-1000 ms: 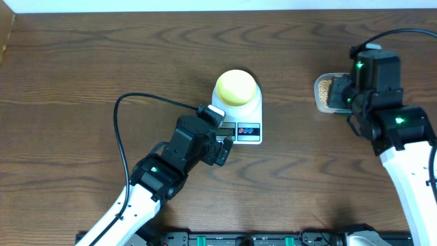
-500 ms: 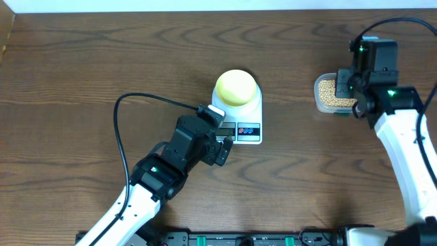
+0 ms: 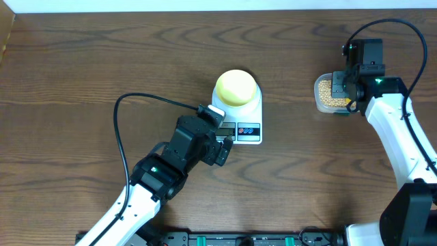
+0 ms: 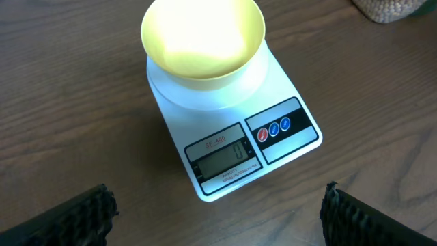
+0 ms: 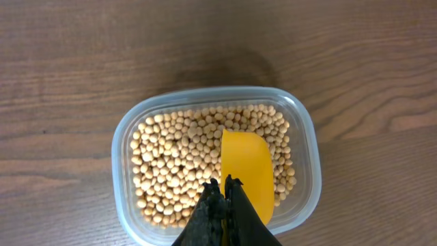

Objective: Scoop item into bowl and weigh 50g on scale
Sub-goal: 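Lower the yellow scoop with the right gripper into the soybean tub, then drag the scoop through the soybeans with the right gripper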

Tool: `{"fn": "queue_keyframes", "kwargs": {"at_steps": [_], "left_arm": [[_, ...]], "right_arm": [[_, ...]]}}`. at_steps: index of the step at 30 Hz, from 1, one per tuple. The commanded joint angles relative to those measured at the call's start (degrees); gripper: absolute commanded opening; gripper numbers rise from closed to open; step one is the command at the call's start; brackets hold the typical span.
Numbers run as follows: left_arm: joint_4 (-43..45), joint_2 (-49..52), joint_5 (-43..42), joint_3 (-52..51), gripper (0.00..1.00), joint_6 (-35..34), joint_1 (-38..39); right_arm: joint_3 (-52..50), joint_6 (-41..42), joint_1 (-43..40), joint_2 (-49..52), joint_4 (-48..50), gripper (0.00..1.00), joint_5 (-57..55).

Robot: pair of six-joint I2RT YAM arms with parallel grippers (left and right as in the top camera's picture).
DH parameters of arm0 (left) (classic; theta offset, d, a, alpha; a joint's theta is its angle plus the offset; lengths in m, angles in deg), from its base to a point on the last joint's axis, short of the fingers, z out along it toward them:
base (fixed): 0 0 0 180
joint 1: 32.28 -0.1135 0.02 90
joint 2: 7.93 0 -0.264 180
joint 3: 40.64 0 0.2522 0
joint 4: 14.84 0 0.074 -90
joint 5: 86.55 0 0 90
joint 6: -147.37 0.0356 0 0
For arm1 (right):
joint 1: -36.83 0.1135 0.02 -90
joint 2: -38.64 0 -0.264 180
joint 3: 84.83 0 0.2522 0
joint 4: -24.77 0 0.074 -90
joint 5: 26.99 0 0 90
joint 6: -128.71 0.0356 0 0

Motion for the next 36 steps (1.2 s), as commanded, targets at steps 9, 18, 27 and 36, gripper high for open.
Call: {"fn": "queue_keyframes", "kwargs": {"at_steps": [9, 18, 27, 36], "left_arm": [[0.2, 0.0, 0.7, 0.1, 0.98, -0.9, -0.2], [0.2, 0.0, 0.7, 0.1, 0.98, -0.9, -0.2], [0.2, 0.0, 0.7, 0.1, 0.98, -0.9, -0.2], [0.2, 0.0, 0.7, 0.1, 0.98, -0.9, -0.2]], "right_arm": [[1.0, -1.7, -3.0, 2.4, 0.1, 0.01, -1.4], [1.0, -0.1, -3.0, 3.4, -0.2, 0.01, 3.3], [0.8, 1.2, -3.4, 3.5, -1.4, 0.01, 5.3], [0.3, 1.3, -5.6, 3.7, -1.2, 0.01, 9.6]]}}
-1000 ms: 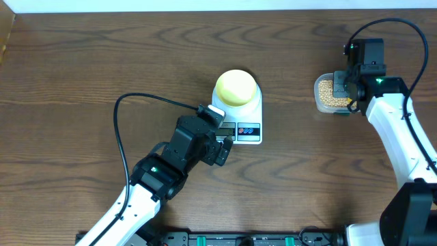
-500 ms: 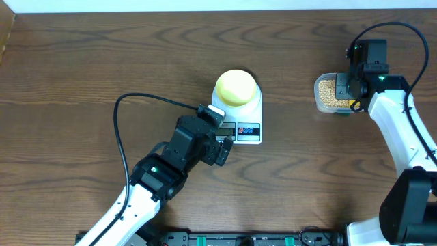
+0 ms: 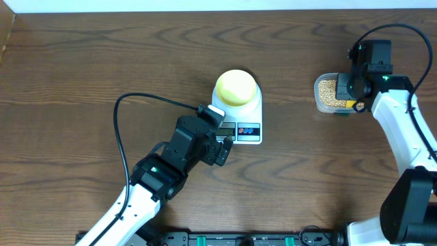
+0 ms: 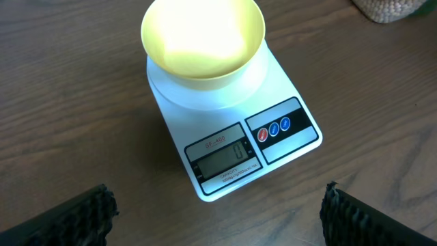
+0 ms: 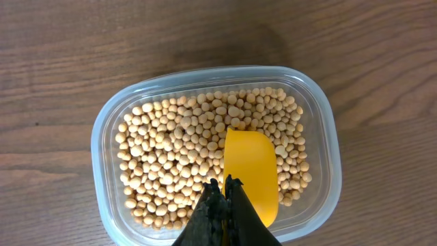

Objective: Scoop item into bowl and weigh 50g on scale
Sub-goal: 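Drag the scoop through the soybeans with the right gripper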

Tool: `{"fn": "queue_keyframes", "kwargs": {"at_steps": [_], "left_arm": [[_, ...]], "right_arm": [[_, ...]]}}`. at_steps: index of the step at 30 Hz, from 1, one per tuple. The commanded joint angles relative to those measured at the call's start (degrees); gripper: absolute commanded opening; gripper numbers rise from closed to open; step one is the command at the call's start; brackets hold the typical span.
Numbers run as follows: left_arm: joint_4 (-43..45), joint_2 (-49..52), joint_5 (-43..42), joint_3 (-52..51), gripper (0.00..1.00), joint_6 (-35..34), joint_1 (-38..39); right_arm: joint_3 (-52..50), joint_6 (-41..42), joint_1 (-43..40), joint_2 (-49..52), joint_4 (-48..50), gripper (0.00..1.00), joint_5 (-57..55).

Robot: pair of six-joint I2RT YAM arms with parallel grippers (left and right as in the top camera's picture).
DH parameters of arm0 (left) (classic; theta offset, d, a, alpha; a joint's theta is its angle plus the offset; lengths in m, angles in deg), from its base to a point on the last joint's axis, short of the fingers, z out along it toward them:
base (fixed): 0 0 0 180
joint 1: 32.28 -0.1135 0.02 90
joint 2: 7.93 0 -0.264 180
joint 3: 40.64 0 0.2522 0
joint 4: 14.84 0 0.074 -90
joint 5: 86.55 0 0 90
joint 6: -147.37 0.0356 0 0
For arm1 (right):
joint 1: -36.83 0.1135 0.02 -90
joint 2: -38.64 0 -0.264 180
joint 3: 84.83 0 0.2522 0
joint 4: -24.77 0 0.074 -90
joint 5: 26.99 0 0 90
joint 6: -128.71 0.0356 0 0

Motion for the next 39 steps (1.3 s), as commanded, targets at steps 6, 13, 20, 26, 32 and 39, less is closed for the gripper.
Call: {"fn": "queue_keyframes", "kwargs": {"at_steps": [6, 13, 20, 26, 32, 39], "left_arm": [[0.2, 0.1, 0.7, 0.1, 0.98, -0.9, -0.2], [0.2, 0.1, 0.7, 0.1, 0.98, -0.9, -0.2], [0.2, 0.1, 0.7, 0.1, 0.98, -0.9, -0.2], [0.2, 0.1, 0.7, 0.1, 0.98, -0.9, -0.2], [0.2, 0.1, 0.7, 0.1, 0.98, -0.9, -0.2], [0.2, 0.1, 0.7, 0.1, 0.98, -0.9, -0.2]], "right_arm": [[0.2, 0.8, -2.8, 1.6, -0.2, 0.01, 7.2], [0.0, 0.8, -3.3, 1.6, -0.3, 0.01, 12.2], [-2.5, 0.8, -4.2, 1.6, 1.4, 0.01, 13.4], [-4.3, 0.8, -6.5, 1.6, 2.7, 0.01, 19.0], [-4.4, 0.8, -9.1, 1.7, 2.8, 0.01, 22.5], [-6.7, 1.1, -10.5, 1.7, 5.0, 0.01, 26.5]]}}
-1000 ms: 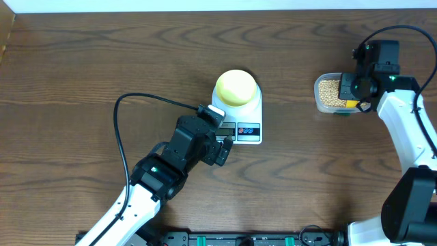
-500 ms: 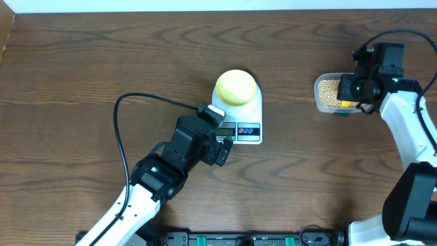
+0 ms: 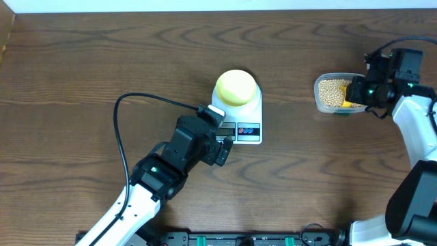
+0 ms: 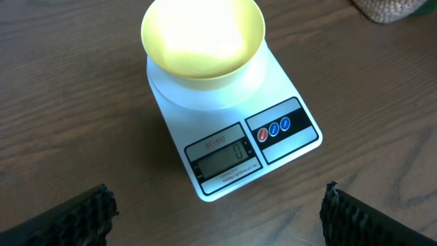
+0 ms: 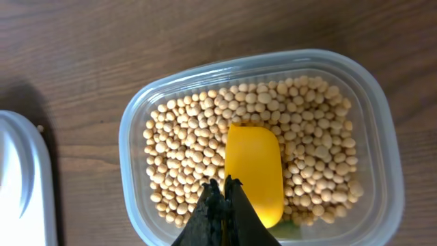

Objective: Scoop item into bowl and weigh 50g on scale
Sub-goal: 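Drag the scoop through the soybeans with the right gripper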

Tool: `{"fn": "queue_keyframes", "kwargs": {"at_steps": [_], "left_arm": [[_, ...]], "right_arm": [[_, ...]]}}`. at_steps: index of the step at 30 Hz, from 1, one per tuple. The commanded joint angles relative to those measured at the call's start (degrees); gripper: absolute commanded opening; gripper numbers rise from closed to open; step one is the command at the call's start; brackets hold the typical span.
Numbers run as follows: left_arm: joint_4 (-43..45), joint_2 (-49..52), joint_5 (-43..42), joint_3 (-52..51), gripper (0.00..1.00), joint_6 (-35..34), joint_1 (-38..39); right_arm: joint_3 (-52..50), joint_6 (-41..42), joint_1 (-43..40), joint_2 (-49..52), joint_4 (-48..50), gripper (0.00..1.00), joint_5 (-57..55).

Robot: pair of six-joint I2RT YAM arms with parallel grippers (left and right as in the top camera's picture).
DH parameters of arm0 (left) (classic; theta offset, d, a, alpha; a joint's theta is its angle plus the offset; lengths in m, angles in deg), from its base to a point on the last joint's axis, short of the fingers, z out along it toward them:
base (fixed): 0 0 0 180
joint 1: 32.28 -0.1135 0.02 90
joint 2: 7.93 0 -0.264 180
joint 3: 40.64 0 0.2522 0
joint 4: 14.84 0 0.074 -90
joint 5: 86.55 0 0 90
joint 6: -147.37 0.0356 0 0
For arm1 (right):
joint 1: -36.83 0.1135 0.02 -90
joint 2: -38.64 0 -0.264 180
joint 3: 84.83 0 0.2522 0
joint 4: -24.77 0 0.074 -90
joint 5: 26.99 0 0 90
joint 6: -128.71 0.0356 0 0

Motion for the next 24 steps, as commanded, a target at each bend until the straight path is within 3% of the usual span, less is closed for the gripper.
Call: {"fn": "queue_keyframes", "kwargs": {"at_steps": [1, 24], "left_arm": [[0.3, 0.1, 0.7, 0.1, 0.98, -0.9, -0.2], [0.3, 0.1, 0.7, 0.1, 0.98, -0.9, -0.2]], "right_arm": [[-3.2, 1.4, -0.2, 0.8, 0.7, 0.01, 3.4], [-7.6, 2.9, -4.2, 0.8, 3.7, 0.01, 7.5]]}}
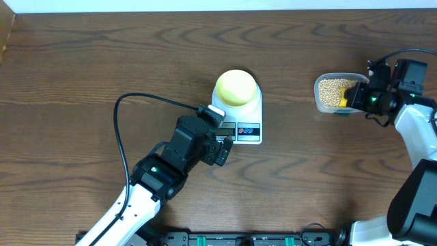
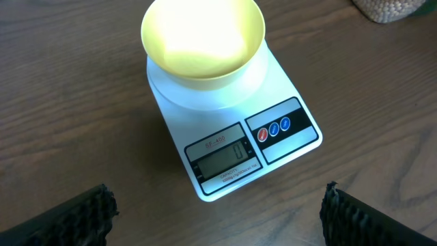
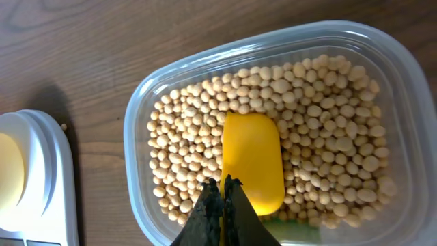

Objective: Scoop item into bowl and weigh 50g on scale
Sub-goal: 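Drag the scoop through the soybeans with the right gripper, then tilt the scoop in the tub with the right gripper to fill it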

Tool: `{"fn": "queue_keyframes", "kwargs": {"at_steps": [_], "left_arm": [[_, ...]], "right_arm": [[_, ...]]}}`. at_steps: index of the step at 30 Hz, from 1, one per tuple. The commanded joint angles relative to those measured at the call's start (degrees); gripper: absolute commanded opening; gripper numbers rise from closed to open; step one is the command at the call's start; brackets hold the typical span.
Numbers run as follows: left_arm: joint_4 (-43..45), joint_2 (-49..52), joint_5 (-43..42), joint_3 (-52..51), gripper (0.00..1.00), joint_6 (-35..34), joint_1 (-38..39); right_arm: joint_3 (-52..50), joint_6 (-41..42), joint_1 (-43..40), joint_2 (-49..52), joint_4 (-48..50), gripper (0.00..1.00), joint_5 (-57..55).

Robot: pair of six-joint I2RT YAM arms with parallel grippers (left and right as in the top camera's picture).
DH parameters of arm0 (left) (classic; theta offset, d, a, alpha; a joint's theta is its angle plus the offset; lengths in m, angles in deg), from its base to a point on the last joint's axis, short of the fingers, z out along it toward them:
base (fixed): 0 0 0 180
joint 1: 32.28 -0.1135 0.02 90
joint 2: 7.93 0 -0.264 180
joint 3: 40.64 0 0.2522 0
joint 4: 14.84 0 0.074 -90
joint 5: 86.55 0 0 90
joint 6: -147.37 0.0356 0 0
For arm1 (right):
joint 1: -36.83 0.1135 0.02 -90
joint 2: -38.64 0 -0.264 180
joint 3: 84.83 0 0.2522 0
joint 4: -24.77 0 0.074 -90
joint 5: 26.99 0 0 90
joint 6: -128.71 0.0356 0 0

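An empty yellow bowl [image 1: 236, 87] [image 2: 202, 37] stands on the white scale [image 1: 249, 130] [image 2: 232, 150], whose display reads 0. At the right, a clear plastic container [image 1: 330, 93] [image 3: 136, 137] holds soybeans [image 3: 191, 137]. My right gripper [image 3: 222, 186] [image 1: 365, 96] is shut on the handle of a yellow scoop [image 3: 252, 160]. The scoop's cup lies among the beans with no beans showing in it. My left gripper [image 2: 216, 205] [image 1: 222, 149] hangs open just in front of the scale, holding nothing.
A black cable [image 1: 136, 102] loops from the left arm over the table's left half. One stray bean [image 3: 63, 126] lies on the wood between scale and container. Something green [image 3: 280, 220] shows at the container's near edge under the scoop.
My right gripper has shifted a little to the right of the container. More of the scale's edge and the bowl now shows in the right wrist view. The left arm is still.
My right gripper held the scoop over the beans from the container's right end. At each later moment the arm stood further to the right and lower, with the scoop still inside the container. The bowl stayed empty, the scale read 0, and the left gripper stayed open.
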Motion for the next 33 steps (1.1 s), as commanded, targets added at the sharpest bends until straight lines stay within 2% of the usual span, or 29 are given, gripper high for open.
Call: {"fn": "queue_keyframes", "kwargs": {"at_steps": [1, 33], "left_arm": [[0.2, 0.1, 0.7, 0.1, 0.98, -0.9, -0.2], [0.2, 0.1, 0.7, 0.1, 0.98, -0.9, -0.2]], "right_arm": [[-2.2, 1.6, -2.2, 1.4, -1.4, 0.01, 1.5], [-2.3, 3.5, -11.5, 1.4, -0.6, 0.01, 13.9]]}}
